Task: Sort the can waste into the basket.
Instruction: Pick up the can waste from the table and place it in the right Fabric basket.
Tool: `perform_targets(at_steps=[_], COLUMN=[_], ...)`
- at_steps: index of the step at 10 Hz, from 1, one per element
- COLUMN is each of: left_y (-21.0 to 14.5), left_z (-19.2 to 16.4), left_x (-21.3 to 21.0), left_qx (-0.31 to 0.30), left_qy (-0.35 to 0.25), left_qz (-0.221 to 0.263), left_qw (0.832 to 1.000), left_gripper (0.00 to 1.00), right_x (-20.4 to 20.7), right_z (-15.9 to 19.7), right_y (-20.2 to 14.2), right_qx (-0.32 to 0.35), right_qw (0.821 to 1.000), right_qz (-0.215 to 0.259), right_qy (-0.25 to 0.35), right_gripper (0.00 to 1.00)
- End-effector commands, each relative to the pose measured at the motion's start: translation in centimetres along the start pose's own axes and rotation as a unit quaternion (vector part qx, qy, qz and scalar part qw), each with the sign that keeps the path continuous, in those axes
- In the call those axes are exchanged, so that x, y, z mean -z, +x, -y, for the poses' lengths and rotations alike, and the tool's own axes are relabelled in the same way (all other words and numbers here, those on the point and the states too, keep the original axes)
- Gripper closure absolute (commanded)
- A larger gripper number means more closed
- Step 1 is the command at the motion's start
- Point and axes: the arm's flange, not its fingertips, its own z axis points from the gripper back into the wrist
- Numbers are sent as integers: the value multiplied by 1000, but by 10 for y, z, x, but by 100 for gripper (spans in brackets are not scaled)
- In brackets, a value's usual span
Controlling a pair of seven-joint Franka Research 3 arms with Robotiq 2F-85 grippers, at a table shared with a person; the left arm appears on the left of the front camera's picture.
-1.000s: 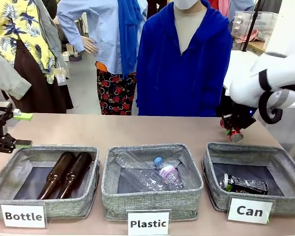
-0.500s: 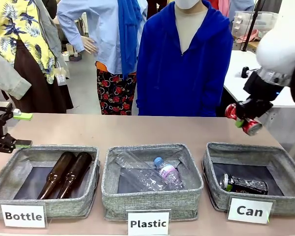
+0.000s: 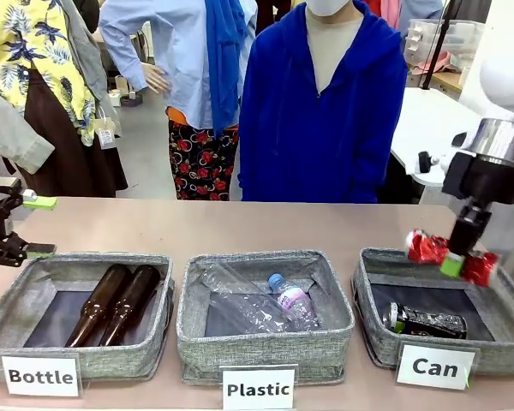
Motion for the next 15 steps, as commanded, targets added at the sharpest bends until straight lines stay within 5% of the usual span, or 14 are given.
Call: perform_targets(at_steps=[1, 3, 7, 9, 10, 15], left_y=[0, 0, 0, 0, 0, 0], left_z=[2, 2, 2, 2, 2, 2], left_x=[0, 0, 0, 0, 0, 0], left_qx=[-4, -4, -4, -4, -4, -4], left_qy=[-6, -6, -6, -6, -6, -6], left_qz=[2, 2, 2, 2, 2, 2], left_qw=[1000, 1000, 1000, 1000, 1000, 1000], left_gripper=[0, 0, 0, 0, 0, 0], right_x=[1, 8, 12, 16, 17, 18], right_z=[11, 17, 25, 28, 28, 29], right_y=[-1, -2, -5, -6, -6, -9], right_qx=[-51, -111, -132, -138, -132, -134], right_qw=[998, 989, 988, 986, 986, 986], right_qz=[-37, -80, -56, -60, -57, -48], right_qy=[-31, -57, -57, -76, -80, -81], right_gripper=[100, 100, 100, 16, 0, 0])
